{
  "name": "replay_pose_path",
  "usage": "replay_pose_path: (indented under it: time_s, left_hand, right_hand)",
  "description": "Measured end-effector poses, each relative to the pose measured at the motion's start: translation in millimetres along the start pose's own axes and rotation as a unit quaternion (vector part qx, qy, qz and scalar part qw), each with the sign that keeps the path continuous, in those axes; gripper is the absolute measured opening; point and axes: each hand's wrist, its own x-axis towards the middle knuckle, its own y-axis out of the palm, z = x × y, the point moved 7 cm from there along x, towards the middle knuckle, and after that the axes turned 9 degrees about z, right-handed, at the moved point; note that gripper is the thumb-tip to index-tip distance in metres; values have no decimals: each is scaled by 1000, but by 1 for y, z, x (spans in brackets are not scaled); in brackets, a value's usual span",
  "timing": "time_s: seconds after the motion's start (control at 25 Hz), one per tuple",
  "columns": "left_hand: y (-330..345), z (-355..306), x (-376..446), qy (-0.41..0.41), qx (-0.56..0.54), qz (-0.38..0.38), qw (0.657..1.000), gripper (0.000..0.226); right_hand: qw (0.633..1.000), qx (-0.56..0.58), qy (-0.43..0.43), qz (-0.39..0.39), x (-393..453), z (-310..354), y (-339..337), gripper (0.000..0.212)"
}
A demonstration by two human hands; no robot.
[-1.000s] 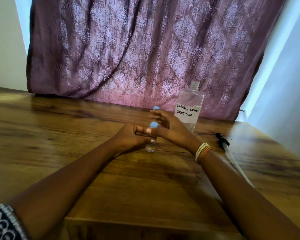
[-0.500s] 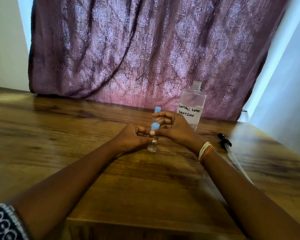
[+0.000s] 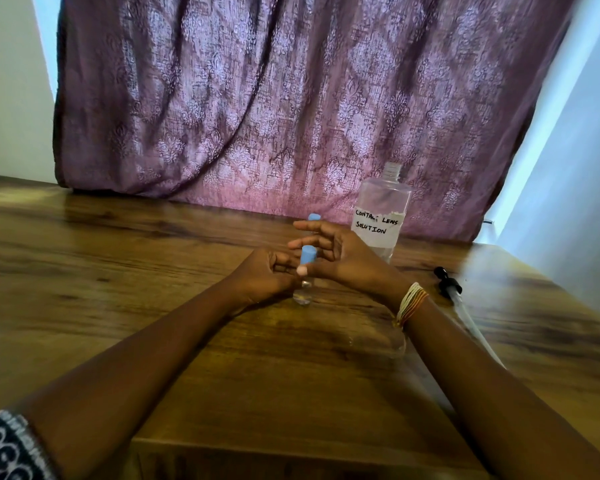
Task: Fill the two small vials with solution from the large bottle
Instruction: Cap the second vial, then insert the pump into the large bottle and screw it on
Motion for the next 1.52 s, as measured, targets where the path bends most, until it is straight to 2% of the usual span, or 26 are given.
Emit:
replay_pose_path:
  time_s: [0.08,0.24,0.4,0.48,0.6,0.76,0.92,1.0,1.08,1.16,1.2,1.28,1.36,1.44,1.52]
  left_hand:
    - [0,1,1,-10,-7,-8,1000,22]
    - [1,-1,1,-17,0,-39,999,21]
    - [-1,0,1,-23,33,-86,995,25]
    - [-6,-1,3,-10,84,-118,989,30]
    - [-19,0,8,-7,137,-177,975,33]
    - [-42,10,26,-40,111,-229,966,38]
    - [-46,17,43,-45,100,-214,971,36]
    - [-40,17,43,-39,119,-209,970,50]
    - [-41,9,32,-22,182,-275,944,68]
    - [-37,-9,16,38,255,-353,899,64]
    - [-30,-18,11,75,271,-365,887,57]
    - [-7,-36,11,136,270,-351,886,42]
    - [20,-52,22,160,259,-317,898,36]
    - [44,-67,44,154,235,-271,921,41]
    - [62,-83,66,146,203,-227,941,52]
  right_hand:
    - [1000,-7,3,8,1,-3,-4,50]
    - [995,-30,8,-92,-1,-7,-16,35]
    - [988,-6,-2,-154,4,-14,-14,35]
    - [990,26,11,-138,8,-25,-7,44]
    - [994,24,80,-77,9,-52,9,66]
    - [990,-25,122,-69,10,-70,7,57]
    - [990,-33,117,-72,12,-72,2,40]
    - [990,-26,118,-73,10,-72,2,35]
    - [990,-27,126,-61,8,-69,3,36]
    - [988,-61,139,-31,3,-60,-1,37]
    - [985,-93,147,-10,0,-55,-5,34]
    - [975,-139,173,6,-9,-49,-23,22]
    - [965,-152,210,-42,-25,-47,-50,16]
    - [951,-143,256,-97,-47,-53,-76,12]
    - [925,-181,300,-147,-69,-60,-104,10]
